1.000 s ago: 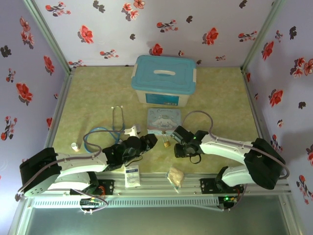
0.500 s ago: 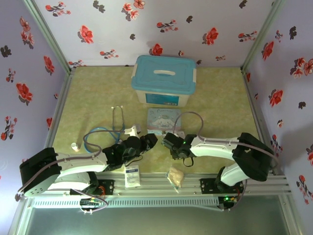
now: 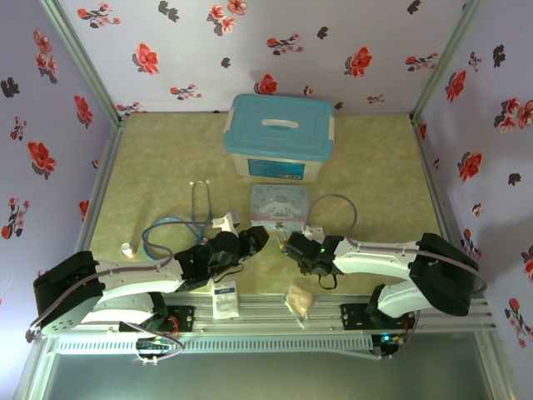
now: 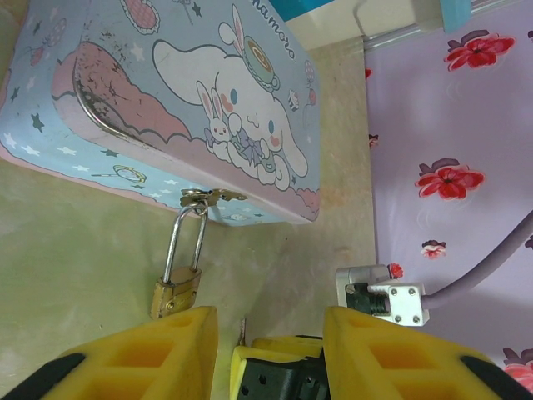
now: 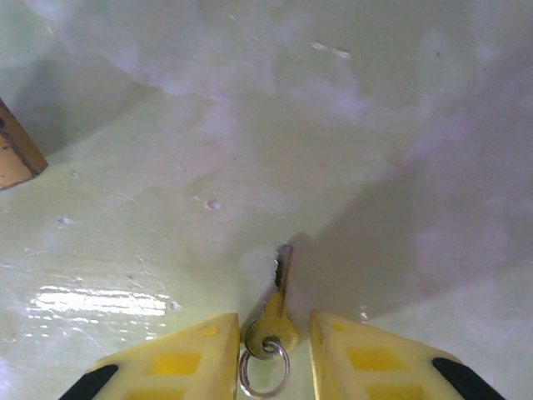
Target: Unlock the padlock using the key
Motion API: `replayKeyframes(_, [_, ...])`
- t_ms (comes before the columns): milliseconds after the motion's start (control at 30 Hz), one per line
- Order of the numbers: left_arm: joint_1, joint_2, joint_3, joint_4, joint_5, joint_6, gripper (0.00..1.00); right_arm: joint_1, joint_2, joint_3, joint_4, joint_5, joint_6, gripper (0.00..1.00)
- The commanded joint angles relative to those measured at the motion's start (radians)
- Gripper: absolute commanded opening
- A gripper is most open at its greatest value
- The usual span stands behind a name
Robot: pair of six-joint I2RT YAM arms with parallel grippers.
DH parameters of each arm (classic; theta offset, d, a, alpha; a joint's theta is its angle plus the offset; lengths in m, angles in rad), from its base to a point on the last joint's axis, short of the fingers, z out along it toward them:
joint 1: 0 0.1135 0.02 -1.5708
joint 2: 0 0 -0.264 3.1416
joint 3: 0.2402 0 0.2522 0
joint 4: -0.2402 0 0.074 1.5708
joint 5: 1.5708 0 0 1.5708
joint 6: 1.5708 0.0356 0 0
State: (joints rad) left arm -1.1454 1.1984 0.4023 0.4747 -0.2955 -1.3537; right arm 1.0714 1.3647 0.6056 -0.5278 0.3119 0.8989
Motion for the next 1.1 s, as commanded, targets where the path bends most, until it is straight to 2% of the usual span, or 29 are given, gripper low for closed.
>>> replayKeyframes(0, [-0.001,0.009,0.010,0.028,-0.025,0.024,0.38,-0.004,-0.018,-0.027,-0.085,0.040,0.040,0.27])
replayKeyframes(100, [-0.002,0.011,0.013,0.028,-0.025,0.024,0.38,-0.004,-0.042,-0.041,-0.097,0.042,0.053,0.27])
replayKeyframes(233, [-0.004,0.014,0.013,0.030,-0.026,0.024,0.38,-0.020,-0.090,-0.102,0.009,-0.009,0.052,0.27])
replayKeyframes(400, [-0.005,0.014,0.013,0.031,-0.026,0.024,0.38,-0.026,-0.106,-0.111,0.007,-0.008,0.056,0.21])
replayKeyframes(633, [-0.007,0.017,0.021,0.035,-0.025,0.043,0.38,-0.076,-0.159,-0.153,0.064,-0.051,0.008,0.06])
replayKeyframes(833, [-0.011,0.027,0.040,0.024,-0.019,0.093,0.38,-0.107,-0.298,-0.145,0.000,-0.075,-0.052,0.01])
replayKeyframes(933, [-0.011,0.043,0.048,0.089,0.022,0.161,0.39,-0.132,-0.387,-0.137,-0.029,-0.106,-0.093,0.00])
replayKeyframes(967, [-0.011,0.048,0.046,0.119,0.039,0.184,0.40,-0.139,-0.415,-0.132,-0.038,-0.114,-0.102,0.00])
replayKeyframes(1033, [-0.011,0.058,0.050,0.168,0.070,0.221,0.50,-0.155,-0.465,-0.122,-0.050,-0.142,-0.126,0.00])
replayKeyframes(1067, [-0.011,0.062,0.054,0.181,0.085,0.240,0.52,-0.161,-0.480,-0.113,-0.054,-0.158,-0.135,0.00])
